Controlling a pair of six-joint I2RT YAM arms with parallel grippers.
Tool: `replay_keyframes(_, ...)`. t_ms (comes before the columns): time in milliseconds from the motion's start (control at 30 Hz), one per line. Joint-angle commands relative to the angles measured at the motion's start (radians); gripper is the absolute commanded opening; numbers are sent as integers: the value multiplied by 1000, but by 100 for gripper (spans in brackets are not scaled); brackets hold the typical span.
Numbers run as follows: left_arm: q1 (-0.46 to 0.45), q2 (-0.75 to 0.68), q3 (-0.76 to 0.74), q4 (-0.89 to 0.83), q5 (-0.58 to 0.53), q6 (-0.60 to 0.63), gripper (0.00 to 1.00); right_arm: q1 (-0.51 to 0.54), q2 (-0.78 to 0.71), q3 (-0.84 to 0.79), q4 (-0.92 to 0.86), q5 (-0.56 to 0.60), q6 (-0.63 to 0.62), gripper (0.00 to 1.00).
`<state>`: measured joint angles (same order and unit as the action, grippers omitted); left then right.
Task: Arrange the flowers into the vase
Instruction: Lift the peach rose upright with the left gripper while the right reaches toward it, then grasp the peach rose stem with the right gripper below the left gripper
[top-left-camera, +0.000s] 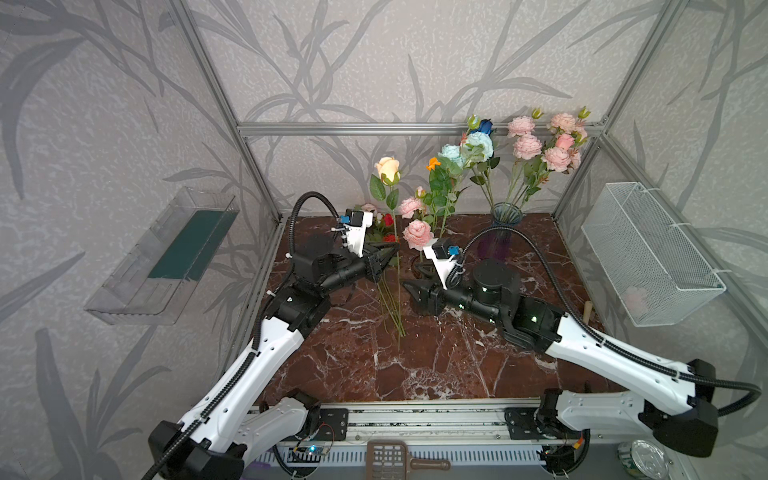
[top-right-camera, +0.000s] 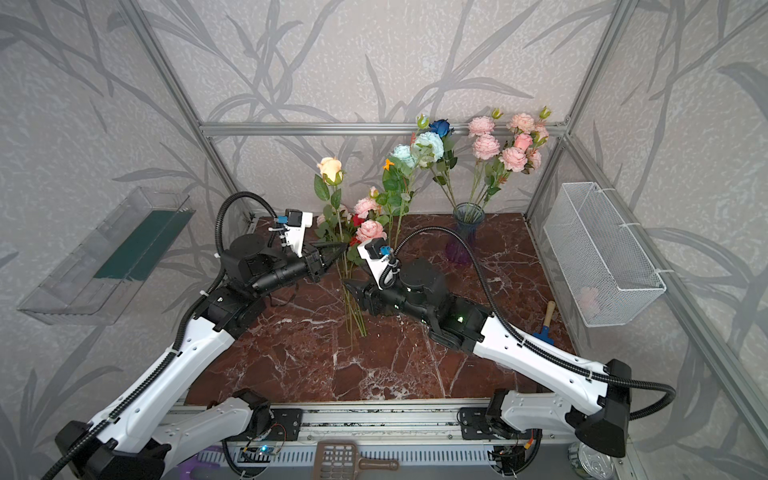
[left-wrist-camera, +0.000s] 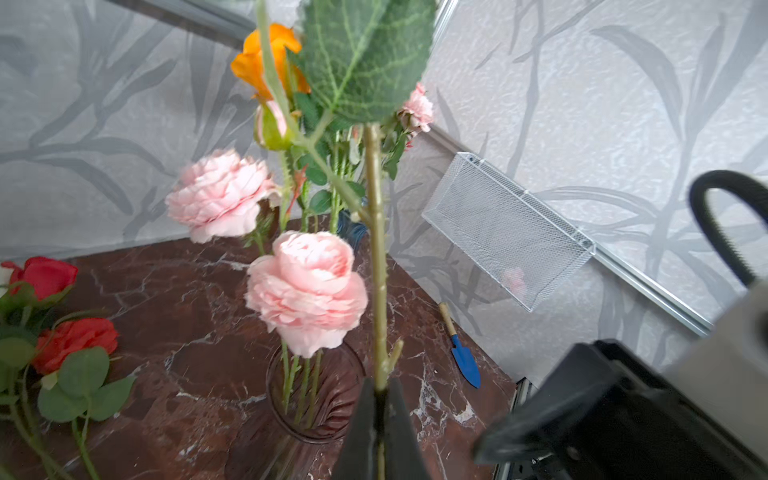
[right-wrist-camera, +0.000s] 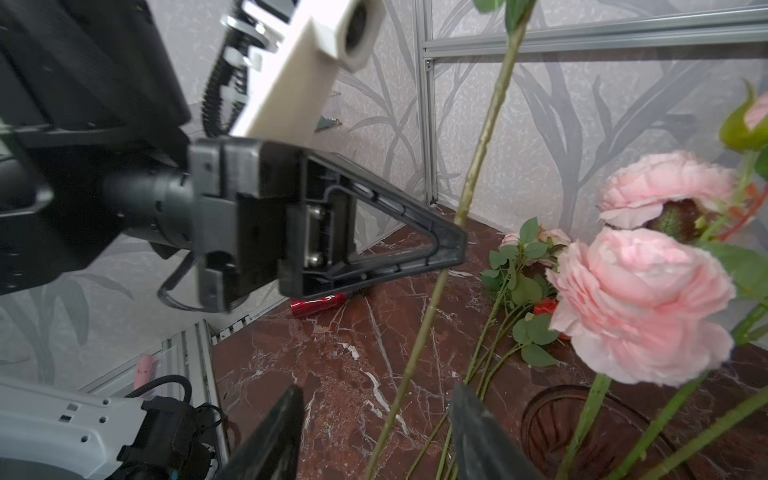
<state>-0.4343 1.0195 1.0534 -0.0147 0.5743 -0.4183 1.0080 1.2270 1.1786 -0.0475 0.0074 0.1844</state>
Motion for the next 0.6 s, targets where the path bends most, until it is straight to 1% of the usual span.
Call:
replay_keyframes(0, -11, -35, -17, 72, 46, 18, 0, 0, 40, 71, -25, 12, -19, 57)
replay_keyframes(67, -12, -47, -26, 88, 45, 14, 0, -2, 70, 100, -30, 29, -13, 56)
replay_keyframes(200, -12, -59, -30, 96, 50, 12, 0, -11, 118, 128, -17, 33, 20, 45)
replay_keyframes(333, -14, -63, -37, 110, 53, 5, 0, -13, 129, 124, 20, 18, 47, 15)
replay_keyframes(367, -13, -64, -38, 110, 51, 6, 0, -13, 127, 120, 32, 15, 51, 9)
replay_keyframes(400, -13, -66, -39, 110, 51, 9, 2, -14, 125, 114, 46, 14, 54, 4)
replay_keyframes(433, -14, -68, -41, 110, 49, 13, 8, -14, 121, 106, 59, 15, 61, 1)
replay_keyframes(467, -12, -71, -44, 111, 45, 12, 18, -15, 118, 99, 71, 15, 64, 0)
replay_keyframes(500, -13, -75, -50, 118, 35, 12, 36, -15, 113, 92, 82, 17, 70, 0)
replay_keyframes(533, -12, -84, -60, 129, 20, 9, 51, -14, 108, 84, 93, 21, 72, 0)
replay_keyframes(567, -14, -93, -71, 140, -1, 8, 58, -16, 101, 77, 101, 26, 73, 0)
